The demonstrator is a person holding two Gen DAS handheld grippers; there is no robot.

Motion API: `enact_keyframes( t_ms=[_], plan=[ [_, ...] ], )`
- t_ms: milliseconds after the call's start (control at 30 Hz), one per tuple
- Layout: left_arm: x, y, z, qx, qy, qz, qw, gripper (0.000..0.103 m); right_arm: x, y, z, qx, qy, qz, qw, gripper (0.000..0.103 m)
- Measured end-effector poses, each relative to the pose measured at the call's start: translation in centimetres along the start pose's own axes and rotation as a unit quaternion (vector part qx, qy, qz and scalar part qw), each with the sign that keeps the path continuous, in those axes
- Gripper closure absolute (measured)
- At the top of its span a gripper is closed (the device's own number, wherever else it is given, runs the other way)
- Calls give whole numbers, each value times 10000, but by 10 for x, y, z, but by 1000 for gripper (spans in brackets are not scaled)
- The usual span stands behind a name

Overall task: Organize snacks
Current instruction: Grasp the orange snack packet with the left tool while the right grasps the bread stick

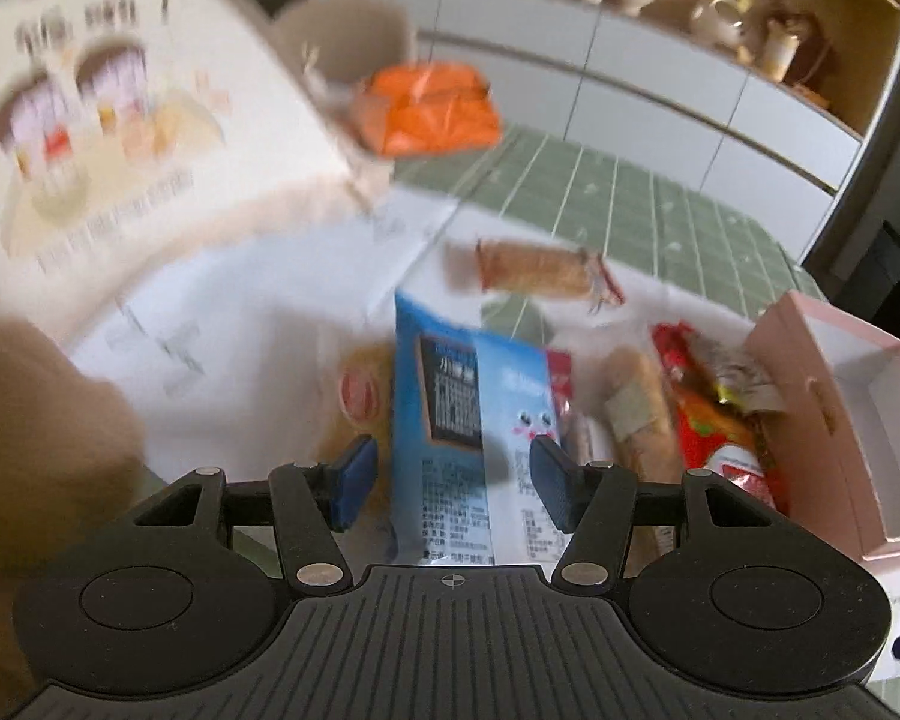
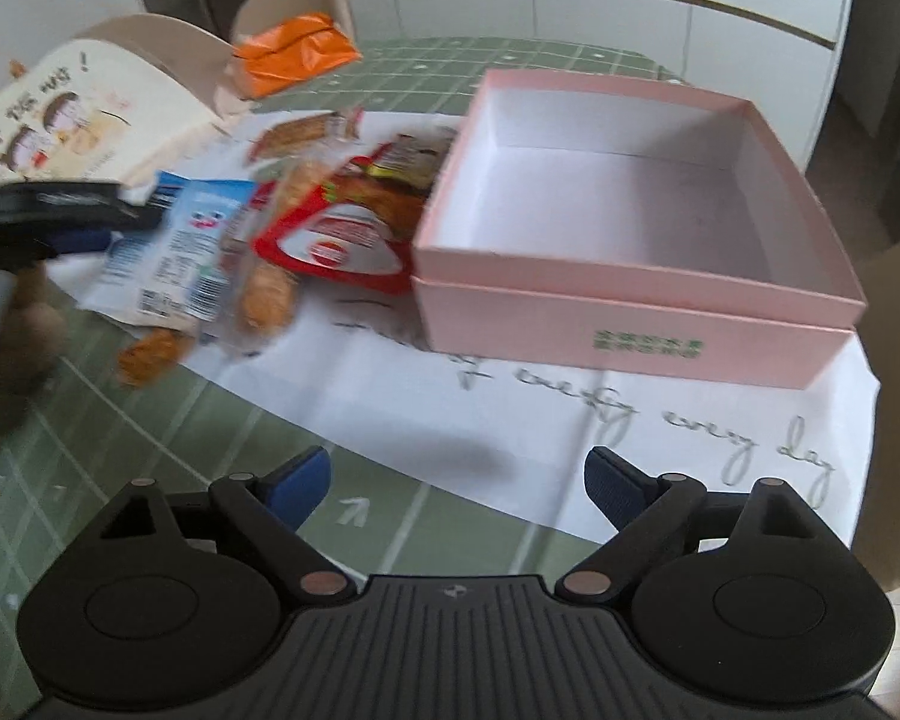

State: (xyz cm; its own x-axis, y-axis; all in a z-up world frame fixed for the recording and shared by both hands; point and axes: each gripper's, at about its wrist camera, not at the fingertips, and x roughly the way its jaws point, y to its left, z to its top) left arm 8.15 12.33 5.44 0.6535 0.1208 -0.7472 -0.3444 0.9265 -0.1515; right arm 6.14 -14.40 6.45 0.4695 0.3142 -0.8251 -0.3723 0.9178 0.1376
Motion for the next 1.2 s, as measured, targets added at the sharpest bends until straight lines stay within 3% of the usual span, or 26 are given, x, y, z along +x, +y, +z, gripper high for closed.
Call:
enact_keyframes(
  t_ms=[100,167,233,400,467,533,667,767,933,1000,1133,1200],
  plan=[
    [-5,-2,-11,128,23,-444,9989,42,-5,4,2,-113,34,6,9999,11],
    [-11,-8,-20,298,208,-1093,9933,42,-3,8,2,-145,53,75,9999,11],
    [-15,-13,-31,519,434,-1427,9875,42,-1,11,2,-171,119,182,9996,11],
    [-32,-20,-63,1595,555,-775,9826,42,7,32,2,-428,174,106,9989,11],
    [-33,-14,-73,1775,599,-592,9805,46,8,40,1,-521,177,171,9983,11],
    [-37,-4,-78,1671,580,-612,9823,68,9,48,2,-614,186,229,9977,11],
    [-44,7,-81,1245,630,-880,9863,67,10,63,16,-816,62,248,9963,11],
    [-52,8,-89,1219,685,-964,9855,67,10,76,37,-987,-169,315,9945,13],
    [-70,6,-98,1073,698,-1175,9848,67,37,94,96,-959,-472,337,9937,25],
    [-79,5,-100,1042,639,-1184,9854,67,61,99,117,-910,-354,240,9949,32],
    [-92,6,-99,974,475,-1032,9887,67,105,109,137,-913,152,-54,9957,60],
    [-96,13,-98,863,402,-956,9909,67,101,113,129,-998,220,27,9948,62]
  ],
)
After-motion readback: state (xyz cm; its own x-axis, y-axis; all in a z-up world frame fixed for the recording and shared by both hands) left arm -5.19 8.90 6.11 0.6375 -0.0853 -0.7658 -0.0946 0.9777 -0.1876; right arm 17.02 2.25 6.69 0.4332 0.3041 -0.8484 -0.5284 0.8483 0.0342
